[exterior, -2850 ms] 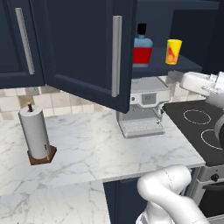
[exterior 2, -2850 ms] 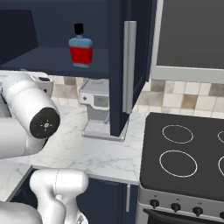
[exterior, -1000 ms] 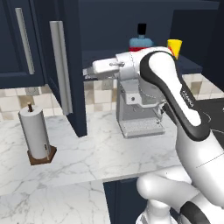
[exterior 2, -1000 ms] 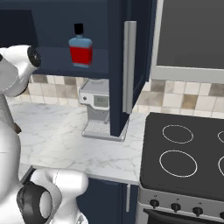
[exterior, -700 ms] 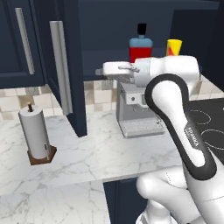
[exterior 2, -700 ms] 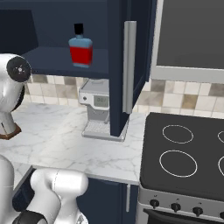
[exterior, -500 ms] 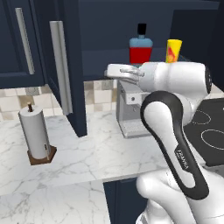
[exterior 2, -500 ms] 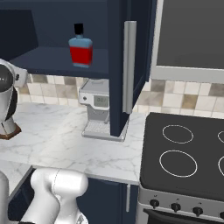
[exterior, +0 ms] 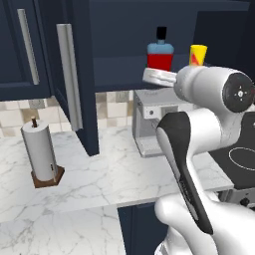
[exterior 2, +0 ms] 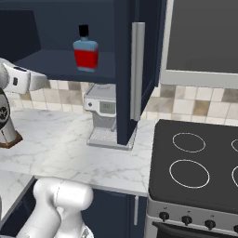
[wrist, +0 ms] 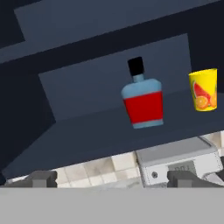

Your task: Open the cabinet directly in front. Then move the liquor and the cup to the dining counter with the jar on it.

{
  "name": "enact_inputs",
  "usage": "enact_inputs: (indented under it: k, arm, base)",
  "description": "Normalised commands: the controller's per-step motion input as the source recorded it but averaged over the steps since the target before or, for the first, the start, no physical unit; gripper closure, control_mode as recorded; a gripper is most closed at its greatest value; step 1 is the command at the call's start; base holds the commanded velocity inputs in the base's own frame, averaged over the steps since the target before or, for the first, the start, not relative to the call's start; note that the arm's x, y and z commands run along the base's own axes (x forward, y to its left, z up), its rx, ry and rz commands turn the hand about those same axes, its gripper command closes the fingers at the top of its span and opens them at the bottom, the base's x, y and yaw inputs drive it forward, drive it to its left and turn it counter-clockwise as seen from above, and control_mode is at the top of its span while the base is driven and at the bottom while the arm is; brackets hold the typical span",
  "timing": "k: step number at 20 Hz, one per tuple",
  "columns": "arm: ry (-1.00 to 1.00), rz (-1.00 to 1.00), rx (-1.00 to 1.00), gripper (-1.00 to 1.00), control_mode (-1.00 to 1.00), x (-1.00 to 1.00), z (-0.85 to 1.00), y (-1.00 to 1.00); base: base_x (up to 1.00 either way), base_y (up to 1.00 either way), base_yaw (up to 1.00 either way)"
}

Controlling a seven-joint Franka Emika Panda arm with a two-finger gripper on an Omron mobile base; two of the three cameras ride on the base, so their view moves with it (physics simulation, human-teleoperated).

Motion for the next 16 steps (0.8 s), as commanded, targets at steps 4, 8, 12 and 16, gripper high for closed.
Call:
enact_inputs:
  k: [4, 8, 12, 16]
  arm:
    - [-0.02, -0.15, -0.23, -1.00, -1.00, 0.00, 0.06, -0.40]
    - [-0.01, -0.01, 0.00, -1.00, -1.00, 0.09, 0.06, -0.02]
    - [0.00, 0.00, 0.00, -1.00, -1.00, 0.18, 0.52, -0.09]
    - [0.00, 0.00, 0.00, -1.00, -1.00, 0.32, 0.59, -0.04]
  base:
    - [0.00, 0.00, 0.00]
    - [0.00, 0.00, 0.00]
    - [0.00, 0.00, 0.00]
    - [0.00, 0.00, 0.00]
